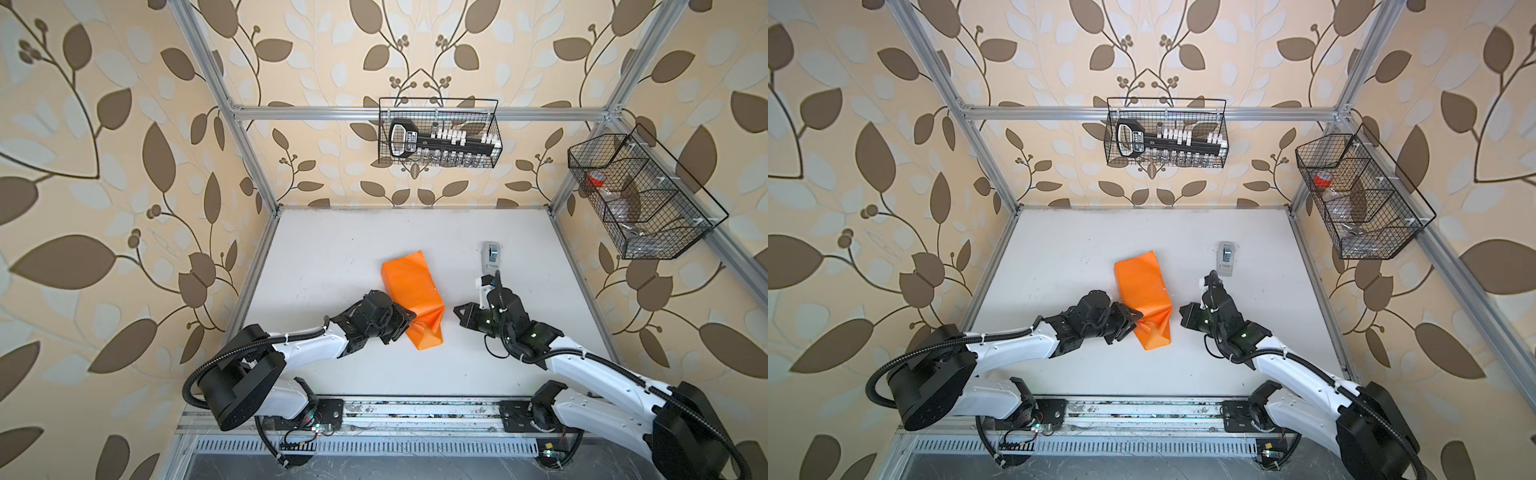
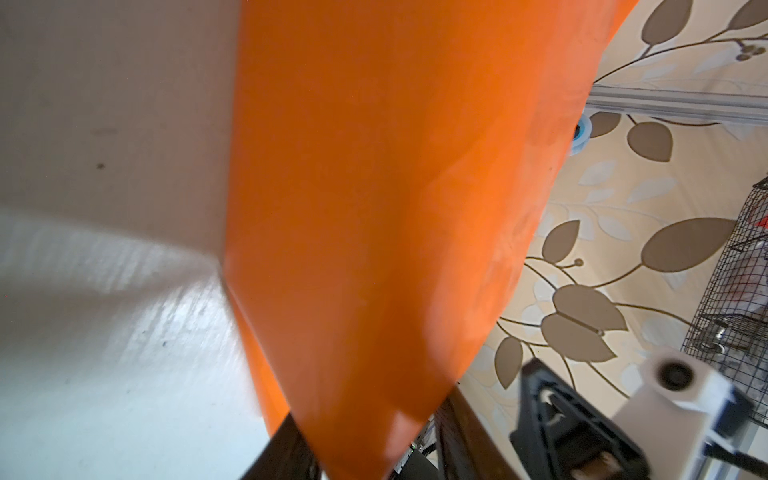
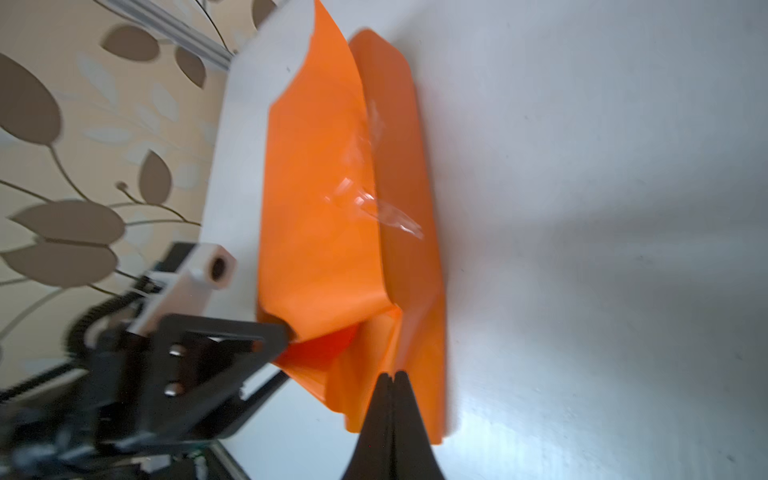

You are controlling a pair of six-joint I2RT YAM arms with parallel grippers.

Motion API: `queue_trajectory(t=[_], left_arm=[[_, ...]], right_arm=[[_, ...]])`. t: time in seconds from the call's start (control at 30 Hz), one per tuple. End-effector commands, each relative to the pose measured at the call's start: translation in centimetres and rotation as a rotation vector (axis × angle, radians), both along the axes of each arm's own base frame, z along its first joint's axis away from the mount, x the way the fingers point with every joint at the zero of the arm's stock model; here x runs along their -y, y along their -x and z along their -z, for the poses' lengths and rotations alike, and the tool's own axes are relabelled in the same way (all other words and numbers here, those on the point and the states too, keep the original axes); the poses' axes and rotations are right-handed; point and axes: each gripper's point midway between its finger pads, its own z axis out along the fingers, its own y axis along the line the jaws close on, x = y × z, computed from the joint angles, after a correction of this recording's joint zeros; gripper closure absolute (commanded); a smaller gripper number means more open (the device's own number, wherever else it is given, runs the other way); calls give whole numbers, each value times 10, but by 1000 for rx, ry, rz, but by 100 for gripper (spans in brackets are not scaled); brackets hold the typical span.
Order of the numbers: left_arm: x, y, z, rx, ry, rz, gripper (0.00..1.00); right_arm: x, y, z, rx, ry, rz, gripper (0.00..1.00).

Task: Wrap the gift box in paper

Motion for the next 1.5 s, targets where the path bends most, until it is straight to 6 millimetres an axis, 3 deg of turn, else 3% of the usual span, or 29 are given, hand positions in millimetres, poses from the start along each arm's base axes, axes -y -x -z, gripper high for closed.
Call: queue_trajectory(t=[0.0, 0.2, 0.5, 0.7, 0.87, 1.3, 1.47], left_arm=[[-4, -9, -1, 21, 10, -34, 58], [-5, -9, -1, 20, 3, -34, 58], [-4, -9, 0, 18, 4, -35, 58], [-4, -10, -4, 28, 11, -40, 53], [-2, -12, -6, 34, 24, -41, 46], [26, -16, -6, 23, 95, -14, 48], [28, -17, -9, 33, 90, -23, 47]], right_arm=[[-5, 19, 35, -67, 66, -94, 100], [-41, 13, 31, -33, 68, -143, 100], [-70, -5, 21, -18, -10, -137, 100], [-87, -14, 18, -31, -68, -138, 100], [-91, -15, 21, -47, -83, -130, 100], [-88, -12, 30, -59, -69, -128, 100], [-88, -11, 35, -66, -65, -135, 100]])
